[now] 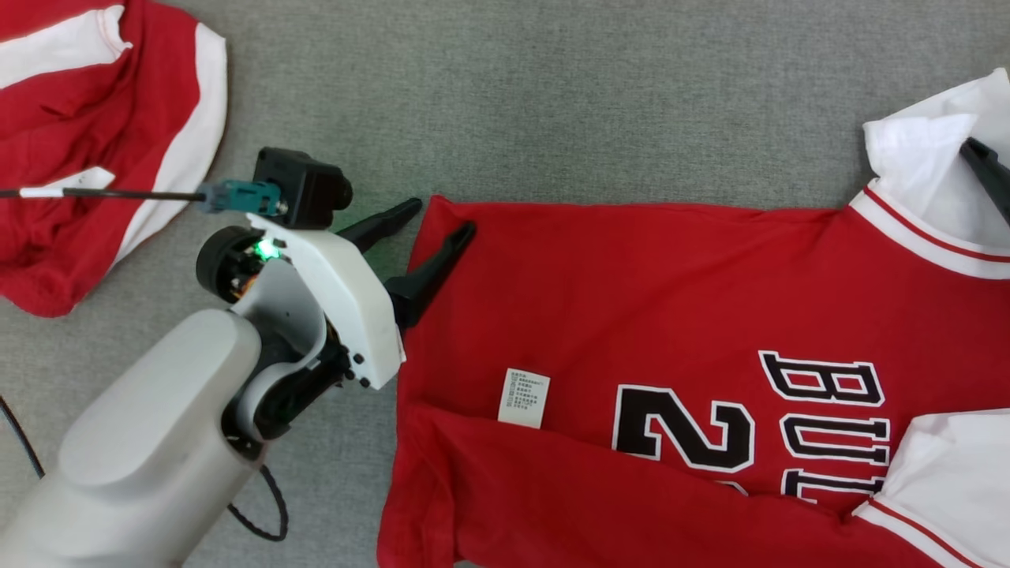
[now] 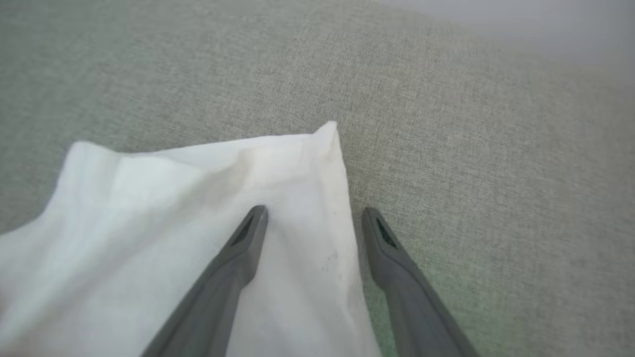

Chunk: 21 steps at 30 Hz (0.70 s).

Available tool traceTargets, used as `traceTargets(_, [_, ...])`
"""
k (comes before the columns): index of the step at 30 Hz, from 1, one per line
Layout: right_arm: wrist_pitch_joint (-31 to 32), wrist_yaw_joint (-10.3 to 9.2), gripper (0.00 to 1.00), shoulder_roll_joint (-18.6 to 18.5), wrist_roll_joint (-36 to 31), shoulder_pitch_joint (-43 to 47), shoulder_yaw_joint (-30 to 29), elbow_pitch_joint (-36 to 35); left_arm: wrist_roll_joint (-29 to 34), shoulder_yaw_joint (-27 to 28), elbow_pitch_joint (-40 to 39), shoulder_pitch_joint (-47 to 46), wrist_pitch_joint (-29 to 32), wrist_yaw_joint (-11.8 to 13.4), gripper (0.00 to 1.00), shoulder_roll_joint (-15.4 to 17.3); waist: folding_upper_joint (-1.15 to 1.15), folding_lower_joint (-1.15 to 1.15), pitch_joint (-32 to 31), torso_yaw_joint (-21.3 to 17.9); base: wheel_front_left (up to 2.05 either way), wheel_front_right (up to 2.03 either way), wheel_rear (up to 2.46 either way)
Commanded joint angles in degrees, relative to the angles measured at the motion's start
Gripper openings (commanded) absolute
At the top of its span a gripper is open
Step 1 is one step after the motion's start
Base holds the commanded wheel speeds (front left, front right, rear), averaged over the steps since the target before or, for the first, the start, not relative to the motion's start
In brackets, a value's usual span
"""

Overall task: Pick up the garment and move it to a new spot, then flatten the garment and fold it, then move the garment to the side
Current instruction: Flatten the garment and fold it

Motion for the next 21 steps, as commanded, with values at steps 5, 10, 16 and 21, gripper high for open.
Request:
traceTargets(5, [-0.39, -0.11, 1.00, -0.48, 1.21, 0.43, 2.46, 3.64, -2.12, -0.75, 2.27, 1.46, 1.94, -1.29, 1.00, -0.40, 0.00, -0.01, -0.90, 0.34, 0.00, 0.00, 0.00])
traceTargets(10, [-0.86, -0.10, 1.00, -0.54, 2.88, 0.36, 4.21, 4.58, -3.22, -1.35, 2.26, 1.64, 2.87, -2.10, 1.00, -1.32, 0.00, -0.01, -1.62, 0.08, 0.00, 0.00, 0.00])
traceTargets(16, [-1.00, 0.10, 0.26, 0.49, 5.71, 0.30, 7.07, 5.21, -4.93, -2.87, 2.82, 2.05, 4.77, -3.47, 0.52, -2.86, 0.00, -0.01, -2.05, -0.17, 0.00, 0.00, 0.00])
traceTargets(21, [-2.77, 0.07, 0.00, 0.23, 7.97, -1.29, 7.75, 4.99, -6.45, -3.97, 3.76, 0.98, 6.70, -5.02, 0.00, -4.60, 0.00, -0.01, -2.14, -0.10, 0.00, 0.00, 0.00])
